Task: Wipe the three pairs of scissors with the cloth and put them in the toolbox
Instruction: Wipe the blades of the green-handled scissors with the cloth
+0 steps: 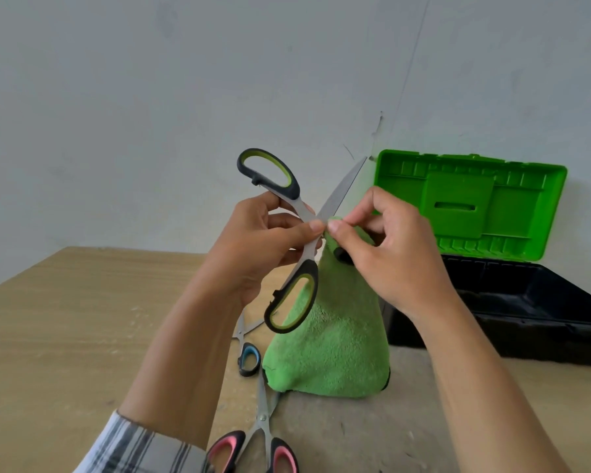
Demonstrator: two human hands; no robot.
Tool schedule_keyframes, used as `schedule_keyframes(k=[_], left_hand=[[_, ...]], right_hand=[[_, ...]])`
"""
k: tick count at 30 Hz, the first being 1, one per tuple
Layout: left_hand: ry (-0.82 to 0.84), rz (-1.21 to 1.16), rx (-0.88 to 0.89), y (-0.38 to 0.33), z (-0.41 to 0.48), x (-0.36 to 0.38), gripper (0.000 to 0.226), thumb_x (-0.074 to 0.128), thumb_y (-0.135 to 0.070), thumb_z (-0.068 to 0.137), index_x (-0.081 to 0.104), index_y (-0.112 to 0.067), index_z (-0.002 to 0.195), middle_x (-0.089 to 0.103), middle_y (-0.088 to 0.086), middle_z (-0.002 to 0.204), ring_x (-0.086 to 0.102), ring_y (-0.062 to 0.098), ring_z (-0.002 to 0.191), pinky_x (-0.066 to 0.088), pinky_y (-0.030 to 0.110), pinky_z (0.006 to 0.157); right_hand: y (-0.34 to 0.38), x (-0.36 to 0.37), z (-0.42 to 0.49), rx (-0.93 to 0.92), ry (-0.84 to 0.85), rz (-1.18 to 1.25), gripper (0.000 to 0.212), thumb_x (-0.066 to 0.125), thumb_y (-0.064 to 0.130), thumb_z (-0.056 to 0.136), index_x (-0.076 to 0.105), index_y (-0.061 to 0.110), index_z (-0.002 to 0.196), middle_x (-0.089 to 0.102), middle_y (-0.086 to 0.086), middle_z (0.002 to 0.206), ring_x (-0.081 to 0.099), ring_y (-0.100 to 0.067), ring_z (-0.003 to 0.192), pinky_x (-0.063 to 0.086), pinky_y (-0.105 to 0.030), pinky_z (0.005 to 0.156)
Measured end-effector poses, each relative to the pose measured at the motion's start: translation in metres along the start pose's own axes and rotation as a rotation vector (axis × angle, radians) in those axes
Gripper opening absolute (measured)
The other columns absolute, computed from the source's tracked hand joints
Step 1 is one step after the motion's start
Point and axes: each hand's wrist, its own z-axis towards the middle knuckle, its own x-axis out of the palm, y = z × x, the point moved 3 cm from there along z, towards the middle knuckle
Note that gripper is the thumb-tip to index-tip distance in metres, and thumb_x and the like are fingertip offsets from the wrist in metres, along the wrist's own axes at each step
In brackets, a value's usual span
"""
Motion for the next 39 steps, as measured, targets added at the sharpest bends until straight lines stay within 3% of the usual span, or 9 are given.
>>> schedule_keyframes(k=[4,7,10,14,21,25,29,35,39], left_hand=[[-0.016,0.016,0.007,0.002,0.001,0.003,0.022,0.073,0.001,0.081,0.065,-0.008,0.099,0.064,0.016,0.079,0.068,0.022,0.072,0.058,0.031,0.066],[-0.018,0.009,0.000,0.002,0.000,0.005,0.020,0.072,0.002,0.081,0.065,-0.006,0.098,0.064,0.018,0.079,0.068,0.020,0.068,0.057,0.027,0.061],[-0.026,-0.006,-0.001,0.000,-0.001,0.006,0.023,0.072,0.001,0.081,0.064,-0.003,0.102,0.065,0.018,0.078,0.070,0.017,0.064,0.055,0.024,0.058],[-0.066,-0.002,0.001,-0.004,-0.001,-0.002,0.022,0.072,-0.001,0.082,0.064,-0.001,0.103,0.067,0.018,0.080,0.071,0.018,0.067,0.057,0.025,0.062],[-0.147,0.087,0.031,-0.003,0.002,-0.014,0.017,0.070,-0.007,0.086,0.066,-0.004,0.103,0.071,0.011,0.079,0.069,0.014,0.069,0.059,0.026,0.068],[-0.204,0.138,0.022,-0.004,0.003,-0.035,0.012,0.068,-0.013,0.089,0.067,-0.011,0.101,0.072,0.000,0.073,0.069,0.010,0.071,0.057,0.027,0.073],[-0.040,0.271,-0.041,-0.008,-0.002,-0.051,0.012,0.067,-0.013,0.088,0.069,-0.011,0.099,0.069,0.003,0.078,0.067,0.013,0.075,0.057,0.025,0.074],[0.235,0.498,-0.042,-0.006,-0.007,-0.035,0.008,0.070,-0.017,0.085,0.072,-0.014,0.092,0.067,0.004,0.070,0.064,0.014,0.070,0.049,0.029,0.071],[0.293,0.544,-0.034,-0.004,-0.007,-0.031,0.004,0.073,-0.019,0.084,0.074,-0.018,0.088,0.068,0.003,0.069,0.060,0.019,0.071,0.045,0.034,0.073]], right_hand=[[-0.006,-0.005,0.002,0.036,0.091,0.057,0.023,0.079,0.026,0.085,0.058,0.021,0.077,0.073,0.006,0.066,0.059,-0.013,0.054,0.045,-0.032,0.054],[-0.011,-0.010,0.003,0.048,0.157,0.090,0.023,0.081,0.032,0.080,0.060,0.023,0.079,0.076,0.002,0.072,0.069,-0.028,0.068,0.058,-0.051,0.069],[-0.012,-0.018,0.003,0.061,0.201,0.110,0.025,0.077,0.043,0.075,0.060,0.026,0.079,0.076,-0.003,0.073,0.072,-0.035,0.073,0.057,-0.061,0.075],[-0.016,-0.027,0.002,0.099,0.266,0.115,0.023,0.081,0.024,0.083,0.059,0.025,0.076,0.077,-0.003,0.073,0.074,-0.032,0.073,0.056,-0.063,0.076],[-0.024,-0.033,0.000,0.142,0.314,0.072,0.021,0.082,0.023,0.082,0.061,0.022,0.078,0.076,-0.009,0.073,0.070,-0.045,0.076,0.055,-0.065,0.077],[-0.037,-0.050,0.000,0.214,0.244,0.002,0.017,0.079,0.024,0.083,0.063,0.020,0.080,0.079,0.001,0.078,0.076,-0.021,0.079,0.058,-0.052,0.087],[-0.045,-0.066,0.004,0.264,0.010,0.113,0.011,0.072,0.027,0.090,0.063,0.021,0.085,0.079,0.010,0.079,0.072,-0.003,0.075,0.054,-0.036,0.083],[-0.035,-0.058,0.007,0.268,-0.068,0.273,0.010,0.066,0.020,0.095,0.063,0.019,0.086,0.075,0.010,0.070,0.067,0.001,0.063,0.050,-0.011,0.061],[-0.025,-0.050,0.006,0.199,0.049,0.270,0.009,0.065,0.020,0.096,0.062,0.018,0.087,0.076,0.001,0.075,0.066,-0.005,0.065,0.053,-0.012,0.068]])
